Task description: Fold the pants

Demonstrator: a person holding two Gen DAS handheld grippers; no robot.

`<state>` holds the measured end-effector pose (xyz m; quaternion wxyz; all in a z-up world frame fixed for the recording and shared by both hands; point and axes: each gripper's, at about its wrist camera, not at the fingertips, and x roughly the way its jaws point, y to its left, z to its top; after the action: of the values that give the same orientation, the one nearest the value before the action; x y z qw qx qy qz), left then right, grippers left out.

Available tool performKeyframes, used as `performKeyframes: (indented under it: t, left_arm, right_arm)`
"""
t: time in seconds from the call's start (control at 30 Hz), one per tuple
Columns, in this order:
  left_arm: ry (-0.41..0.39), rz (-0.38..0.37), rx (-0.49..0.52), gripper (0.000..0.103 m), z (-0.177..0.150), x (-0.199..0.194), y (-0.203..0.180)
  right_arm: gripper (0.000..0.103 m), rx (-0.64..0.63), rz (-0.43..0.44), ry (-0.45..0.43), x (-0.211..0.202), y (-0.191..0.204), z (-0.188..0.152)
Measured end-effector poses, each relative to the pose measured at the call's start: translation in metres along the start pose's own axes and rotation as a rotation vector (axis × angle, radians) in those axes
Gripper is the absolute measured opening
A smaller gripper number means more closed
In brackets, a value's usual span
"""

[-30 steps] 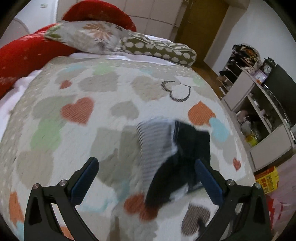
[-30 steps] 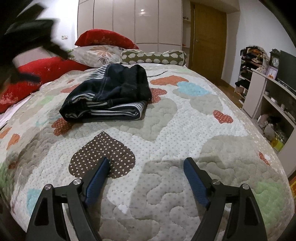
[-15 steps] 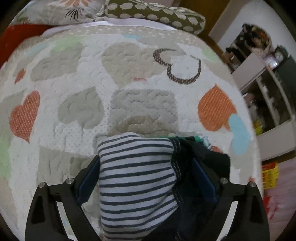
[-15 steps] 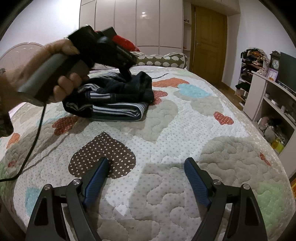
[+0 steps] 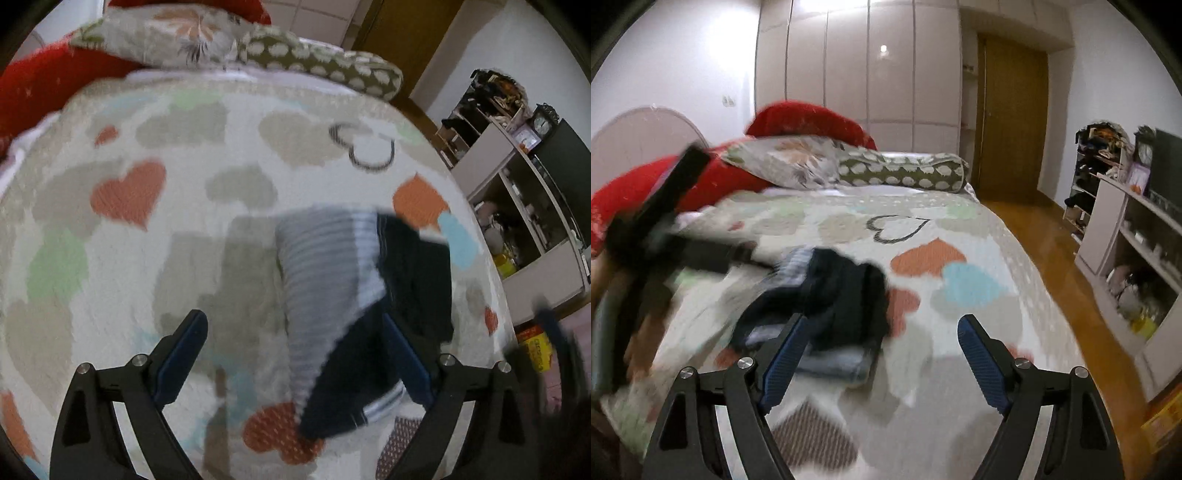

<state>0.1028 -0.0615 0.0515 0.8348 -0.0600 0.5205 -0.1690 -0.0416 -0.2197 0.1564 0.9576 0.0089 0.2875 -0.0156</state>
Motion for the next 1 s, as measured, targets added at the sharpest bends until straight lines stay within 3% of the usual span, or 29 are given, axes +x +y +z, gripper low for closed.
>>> performKeyframes:
  t: [0.1, 0.27, 0.4, 0.53, 0.73, 0.87, 1.0]
  left_arm:
    - [0.022, -0.018, 0.005, 0.094, -0.017, 0.007, -0.005]
    - [0.045, 0.011, 0.041, 0.094, -0.026, 0.023, -0.015]
    - [-0.012, -0.093, 0.008, 0.094, -0.010, -0.003, -0.013]
    - [-0.061, -0.025, 0.013, 0.094, 0.024, -0.002, -0.019]
    - [0.095, 0.021, -0.051, 0.094, 0.054, 0.066, -0.010]
    - [0.078, 0.003, -0.054, 0.095, 0.053, 0.066, -0.011]
    - [0.035, -0.040, -0.079, 0.095, 0.040, 0.033, -0.005]
  right_arm:
    - [0.086, 0.001, -0.038, 0.120, 0.062, -0.001, 0.020]
    - [0.086, 0.091, -0.095, 0.273, 0.124, -0.016, 0.002]
    - [0.086, 0.170, -0.048, 0.263, 0.118, -0.033, -0.001]
    - [0.086, 0.157, -0.053, 0.259, 0.113, -0.035, -0.005]
    - [0.089, 0.200, -0.032, 0.266, 0.119, -0.039, -0.017]
    - [0.093, 0.224, -0.023, 0.267, 0.124, -0.042, -0.021]
    - [0.094, 0.233, -0.011, 0.266, 0.125, -0.044, -0.022]
